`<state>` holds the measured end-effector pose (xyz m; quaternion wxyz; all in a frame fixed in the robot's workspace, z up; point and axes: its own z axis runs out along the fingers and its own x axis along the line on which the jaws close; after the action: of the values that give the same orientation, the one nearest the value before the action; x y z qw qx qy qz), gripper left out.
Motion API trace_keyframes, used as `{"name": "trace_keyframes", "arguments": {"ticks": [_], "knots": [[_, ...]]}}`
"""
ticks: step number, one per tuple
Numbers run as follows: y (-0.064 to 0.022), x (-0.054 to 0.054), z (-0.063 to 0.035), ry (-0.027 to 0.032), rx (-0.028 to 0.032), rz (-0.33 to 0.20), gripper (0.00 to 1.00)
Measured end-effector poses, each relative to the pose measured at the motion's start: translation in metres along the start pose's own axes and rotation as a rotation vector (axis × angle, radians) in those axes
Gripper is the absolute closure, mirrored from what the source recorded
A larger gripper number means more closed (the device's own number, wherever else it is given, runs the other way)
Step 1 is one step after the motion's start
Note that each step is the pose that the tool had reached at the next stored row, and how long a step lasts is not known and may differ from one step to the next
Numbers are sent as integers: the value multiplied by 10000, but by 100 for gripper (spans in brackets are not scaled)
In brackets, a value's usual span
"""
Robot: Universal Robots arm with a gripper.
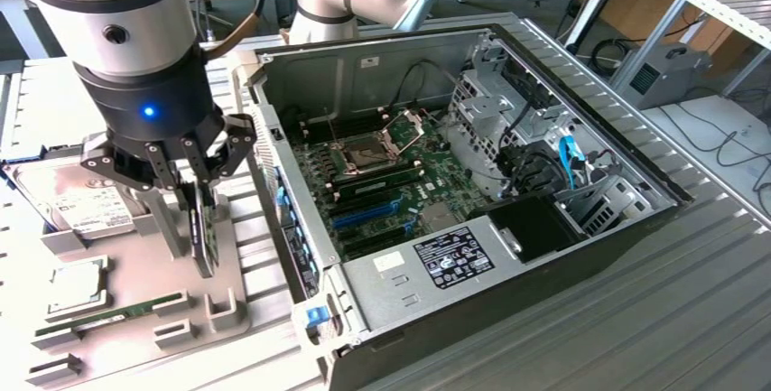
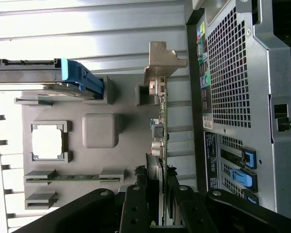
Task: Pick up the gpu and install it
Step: 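Pick up the gpu and move the gpu toward the slot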
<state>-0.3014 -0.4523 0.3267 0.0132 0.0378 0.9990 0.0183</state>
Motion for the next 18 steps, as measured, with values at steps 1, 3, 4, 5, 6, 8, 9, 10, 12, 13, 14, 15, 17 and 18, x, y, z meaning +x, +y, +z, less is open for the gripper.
{"name": "trace_keyframes", "arguments": {"ticks": [1,3,4,5,6,8,9,10,12,13,14,15,17,18], "knots": [[0,0,-3,-1,-1,0,74],[0,0,-8,-1,-2,0,74],[1,0,-10,-1,-2,0,74],[1,0,-12,0,-1,0,74],[1,0,-14,0,-1,0,74],[1,-1,-19,0,-1,0,74],[1,0,-21,0,-1,0,74],[1,-1,-23,0,-1,0,74],[2,-1,-46,0,-1,0,74],[2,-1,-47,0,-1,0,74],[2,-1,-49,0,-1,0,74],[2,-1,-51,0,0,0,74],[2,-2,-58,0,-1,0,74],[3,-2,-63,0,-1,0,74]]}}
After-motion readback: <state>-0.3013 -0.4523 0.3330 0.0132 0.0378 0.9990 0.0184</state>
